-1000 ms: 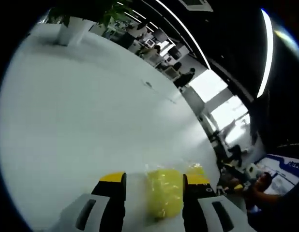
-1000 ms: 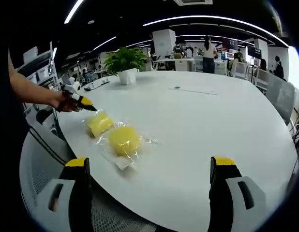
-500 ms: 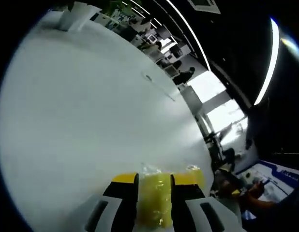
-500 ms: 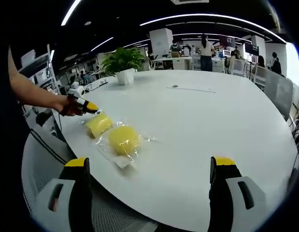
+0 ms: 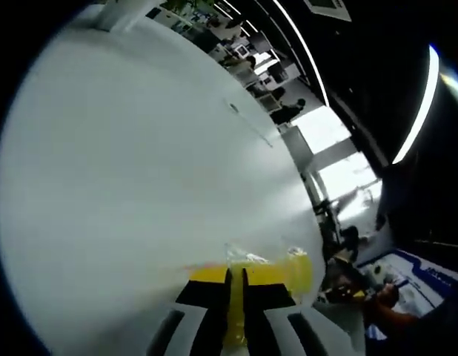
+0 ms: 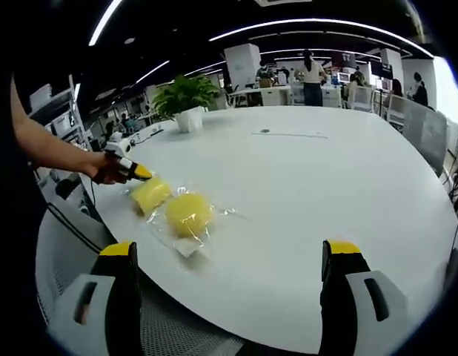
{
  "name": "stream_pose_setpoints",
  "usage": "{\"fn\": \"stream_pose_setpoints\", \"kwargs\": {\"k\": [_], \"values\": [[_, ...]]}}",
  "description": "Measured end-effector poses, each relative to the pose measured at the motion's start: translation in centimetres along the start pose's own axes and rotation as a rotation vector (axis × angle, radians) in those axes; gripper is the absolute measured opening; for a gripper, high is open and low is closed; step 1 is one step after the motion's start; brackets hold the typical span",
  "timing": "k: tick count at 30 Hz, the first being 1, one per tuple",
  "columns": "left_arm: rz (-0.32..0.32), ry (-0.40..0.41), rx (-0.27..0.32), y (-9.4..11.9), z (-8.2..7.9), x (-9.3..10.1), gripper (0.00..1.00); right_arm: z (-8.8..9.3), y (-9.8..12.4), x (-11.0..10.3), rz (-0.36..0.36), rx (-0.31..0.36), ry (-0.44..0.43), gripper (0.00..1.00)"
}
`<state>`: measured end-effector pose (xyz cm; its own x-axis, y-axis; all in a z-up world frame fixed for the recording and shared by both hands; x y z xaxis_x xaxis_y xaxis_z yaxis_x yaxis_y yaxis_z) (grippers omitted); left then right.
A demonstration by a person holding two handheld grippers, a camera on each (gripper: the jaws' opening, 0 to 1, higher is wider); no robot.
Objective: Compare the silicone blocks by pressing each to a similar depth, holding the contact briefly, and releasing to observe deformation and rebound differences across the visible hardness samples.
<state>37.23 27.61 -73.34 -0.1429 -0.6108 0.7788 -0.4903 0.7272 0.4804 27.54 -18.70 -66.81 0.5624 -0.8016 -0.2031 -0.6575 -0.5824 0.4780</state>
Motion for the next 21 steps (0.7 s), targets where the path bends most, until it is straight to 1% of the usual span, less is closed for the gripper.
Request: {"fn": "stream_pose_setpoints", "kwargs": {"k": [1,4,6,8,9,10,12,13,14,15,16,17,18,21], "values": [[-0.002,-0.006,-0.01,-0.03,0.14,0.0,0.03,0.03,-0.01,0.01,0.001,-0.001,-0.001,0.96],[-0.01,-0.018,-0.002,0.02,0.23,0.05,0.02,0.25,-0.07,0.17,-0.002,-0.006,-0.013,0.96],[-0.024,-0.049,-0.008,0.1,0.27,0.31,0.01,0.3,-0.07,0.23,0.0,-0.005,-0.017,0.96],[-0.033,-0.039,-0.017,0.13,0.17,-0.01,0.0,0.26,-0.08,0.28,-0.002,-0.003,-0.024,0.96],[-0.042,-0.052,-0.02,0.17,0.15,0.05,0.0,0.22,-0.09,0.29,-0.003,-0.002,-0.023,0.96],[-0.053,-0.083,-0.022,0.25,0.12,0.04,0.0,0.18,-0.11,0.34,-0.003,-0.002,-0.022,0.96],[-0.057,-0.066,-0.024,0.22,0.09,0.31,0.0,0.1,-0.14,0.41,-0.004,0.0,-0.022,0.96],[-0.117,-0.023,-0.014,0.28,-0.06,-0.04,0.0,0.07,-0.14,0.4,-0.004,0.0,-0.021,0.96],[-0.116,0.0,-0.007,0.15,-0.22,-0.14,0.0,0.0,-0.14,0.43,-0.004,0.001,-0.02,0.96],[-0.096,-0.006,-0.023,0.15,-0.29,0.05,0.0,-0.06,-0.15,0.48,-0.004,0.004,-0.021,0.96],[-0.088,-0.023,-0.026,0.14,-0.23,0.34,0.0,-0.14,-0.14,0.48,-0.005,0.01,-0.024,0.96],[-0.076,-0.058,-0.032,0.12,-0.22,0.46,0.0,-0.17,-0.14,0.45,-0.003,0.011,-0.023,0.96],[-0.078,-0.071,-0.035,0.04,-0.33,0.31,0.0,-0.13,-0.15,0.49,-0.002,0.01,-0.023,0.96],[-0.081,-0.066,-0.036,0.04,-0.36,0.3,0.0,0.03,-0.14,0.54,-0.002,0.009,-0.025,0.96]]}}
Point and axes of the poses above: the point that each gripper's makers call its tool centre point, and the gripper's own axes: y roughly backward along the fingers, x roughly to its right, z roughly out of its underside, the point moved 10 cm from there along y, roughly backward along the fingers, and after that the axes turned 2 degrees about x, right-handed, at the moved point
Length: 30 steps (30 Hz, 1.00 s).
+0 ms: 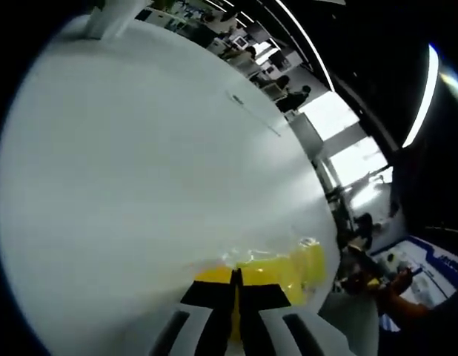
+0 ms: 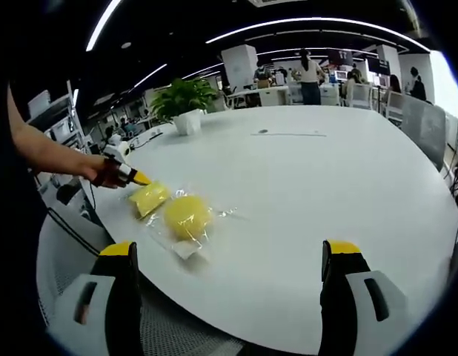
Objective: Compare the silicone blocks by pressing each to a similar depth, holding the contact briefly, and releasing to observe deformation and rebound differences across the visible hardness samples.
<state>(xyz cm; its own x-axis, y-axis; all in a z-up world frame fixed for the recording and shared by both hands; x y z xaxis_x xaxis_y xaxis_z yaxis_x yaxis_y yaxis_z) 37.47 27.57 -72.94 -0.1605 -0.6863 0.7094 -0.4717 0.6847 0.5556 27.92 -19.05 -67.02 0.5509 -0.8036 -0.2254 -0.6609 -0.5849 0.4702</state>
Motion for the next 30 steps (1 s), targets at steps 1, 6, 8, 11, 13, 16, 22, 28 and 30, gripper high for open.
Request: {"fn": "stream_pose_setpoints", "kwargs": {"k": [1,6,8,11,13,16,22,28,30], "values": [[0.0,0.002,0.005,0.0,0.0,-0.2,0.01,0.0,0.0,0.0,0.0,0.0,-0.001,0.96],[-0.001,0.025,0.02,-0.1,0.1,-0.3,0.0,0.0,0.1,-0.1,-0.003,-0.007,0.003,0.96],[0.012,0.004,0.03,-0.1,0.1,-0.2,0.0,-0.1,0.1,0.1,0.01,-0.003,0.017,0.96],[0.035,0.107,0.022,0.1,0.4,0.2,0.0,-0.4,0.0,0.3,0.007,0.015,0.005,0.96],[0.031,0.08,0.02,0.3,0.3,0.3,0.0,-0.5,-0.1,0.4,0.019,0.008,0.017,0.96],[0.041,0.093,0.026,0.7,0.1,0.5,0.0,-0.7,-0.4,0.2,0.014,0.009,0.021,0.96],[0.139,0.13,0.113,1.3,-0.6,1.4,0.0,-0.9,-0.7,0.2,0.016,0.018,0.018,0.96],[0.135,-0.021,0.098,1.9,-0.7,2.8,0.0,-0.9,-1.1,-0.4,0.003,0.021,0.016,0.96],[0.153,-0.06,0.095,2.0,-0.8,2.9,0.0,-0.9,-1.3,-0.6,0.001,0.013,0.021,0.96]]}}
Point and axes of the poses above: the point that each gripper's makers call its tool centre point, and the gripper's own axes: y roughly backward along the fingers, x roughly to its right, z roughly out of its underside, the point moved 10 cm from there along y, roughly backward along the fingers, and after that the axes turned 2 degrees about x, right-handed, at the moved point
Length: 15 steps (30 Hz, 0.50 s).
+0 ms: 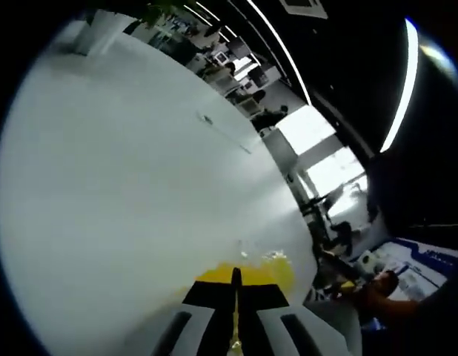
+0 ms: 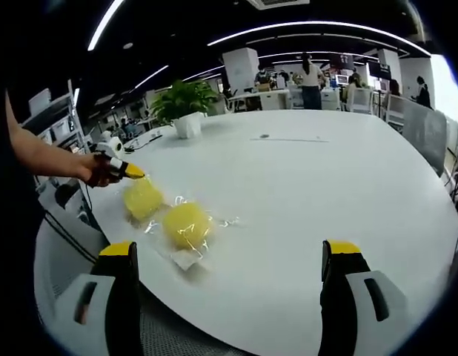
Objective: Compare the silicone blocks by pressing each to a similar depth, holding the contact briefly, and releasing to observe deformation and rebound differences across the visible hardness samples.
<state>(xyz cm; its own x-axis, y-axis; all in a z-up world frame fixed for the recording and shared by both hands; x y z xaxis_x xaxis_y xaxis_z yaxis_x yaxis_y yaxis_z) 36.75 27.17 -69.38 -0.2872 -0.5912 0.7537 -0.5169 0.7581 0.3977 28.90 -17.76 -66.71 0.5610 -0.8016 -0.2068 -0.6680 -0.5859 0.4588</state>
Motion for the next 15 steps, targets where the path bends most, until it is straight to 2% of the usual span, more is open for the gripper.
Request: {"fn": "stream_pose_setpoints", "kwargs": {"k": [3,7,8,13,15], "values": [[0.005,0.008,0.01,0.0,-0.2,0.4,0.0,-0.1,0.0,0.0,0.007,0.0,0.01,0.96],[0.015,-0.117,0.011,0.0,-0.4,1.3,0.0,-0.4,0.2,0.0,0.006,0.002,0.017,0.96],[0.035,-0.144,0.013,0.0,-0.6,1.9,0.0,-0.5,0.2,0.0,0.006,0.005,0.021,0.96],[0.063,-0.229,0.008,0.3,-1.1,3.7,0.0,-1.4,0.2,-0.1,0.004,0.021,0.031,0.96],[0.063,-0.234,0.007,0.5,-1.3,3.9,0.0,-1.6,0.1,-0.2,-0.002,0.027,0.031,0.96]]}}
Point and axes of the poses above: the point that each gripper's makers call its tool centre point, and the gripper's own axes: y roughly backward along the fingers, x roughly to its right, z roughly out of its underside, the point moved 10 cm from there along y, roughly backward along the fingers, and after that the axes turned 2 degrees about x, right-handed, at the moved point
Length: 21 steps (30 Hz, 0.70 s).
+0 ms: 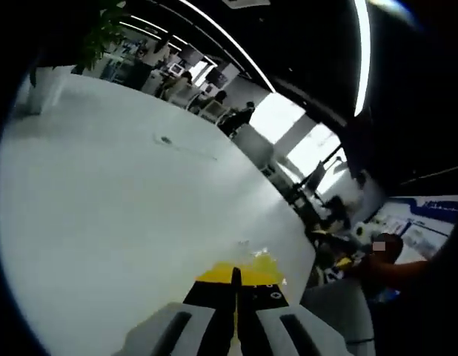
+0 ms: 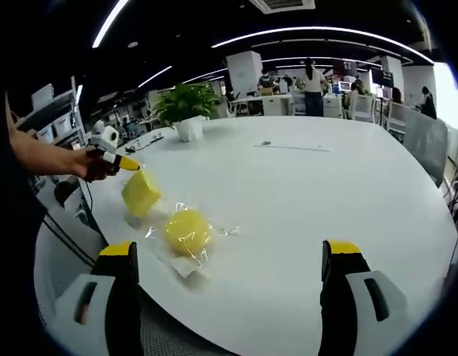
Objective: Compare the silicone blocks by pressing each to a similar depth, holding the contact briefly, and releasing to observe deformation and rebound differences across the visible hardness samples.
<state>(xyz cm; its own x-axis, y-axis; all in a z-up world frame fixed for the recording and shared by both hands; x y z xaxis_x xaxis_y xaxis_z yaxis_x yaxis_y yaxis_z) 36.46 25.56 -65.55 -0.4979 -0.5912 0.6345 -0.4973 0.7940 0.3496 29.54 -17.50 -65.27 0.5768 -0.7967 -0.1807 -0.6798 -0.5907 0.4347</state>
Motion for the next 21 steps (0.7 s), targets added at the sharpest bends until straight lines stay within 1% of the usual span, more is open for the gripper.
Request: {"fn": "stream_pose_setpoints", "kwargs": {"k": [4,6,7,8,10,12,14,15,18,21], "values": [[0.007,-0.07,0.017,0.4,-0.9,0.7,0.0,-0.1,-0.2,-0.3,-0.021,0.012,-0.002,0.96],[0.005,-0.064,0.017,0.6,-1.3,1.2,0.0,0.0,-0.3,-0.4,-0.022,0.01,0.002,0.96],[0.001,-0.11,0.017,0.7,-1.7,1.5,0.0,0.0,-0.2,-0.4,-0.022,0.011,0.002,0.96],[-0.003,-0.137,0.019,0.8,-2.1,1.8,0.0,0.0,-0.2,-0.5,-0.025,0.02,-0.003,0.96],[0.006,-0.162,0.029,1.0,-2.8,2.5,0.0,0.0,-0.2,-0.6,-0.025,0.029,-0.013,0.96],[0.011,-0.187,0.045,1.2,-3.6,3.0,0.0,0.0,-0.2,-0.6,-0.026,0.036,-0.022,0.96],[0.027,-0.225,0.071,1.6,-5.0,4.0,0.0,-0.1,-0.1,-0.7,-0.028,0.043,-0.025,0.96],[0.033,-0.233,0.082,1.7,-5.4,4.4,0.0,-0.2,0.0,-0.7,-0.029,0.045,-0.022,0.96],[0.048,-0.262,0.107,2.0,-7.0,5.6,0.0,-0.9,0.1,-0.9,-0.043,0.061,-0.013,0.96],[0.056,-0.278,0.104,2.3,-8.3,6.6,0.0,-1.5,0.1,-0.9,-0.045,0.079,0.005,0.96]]}}
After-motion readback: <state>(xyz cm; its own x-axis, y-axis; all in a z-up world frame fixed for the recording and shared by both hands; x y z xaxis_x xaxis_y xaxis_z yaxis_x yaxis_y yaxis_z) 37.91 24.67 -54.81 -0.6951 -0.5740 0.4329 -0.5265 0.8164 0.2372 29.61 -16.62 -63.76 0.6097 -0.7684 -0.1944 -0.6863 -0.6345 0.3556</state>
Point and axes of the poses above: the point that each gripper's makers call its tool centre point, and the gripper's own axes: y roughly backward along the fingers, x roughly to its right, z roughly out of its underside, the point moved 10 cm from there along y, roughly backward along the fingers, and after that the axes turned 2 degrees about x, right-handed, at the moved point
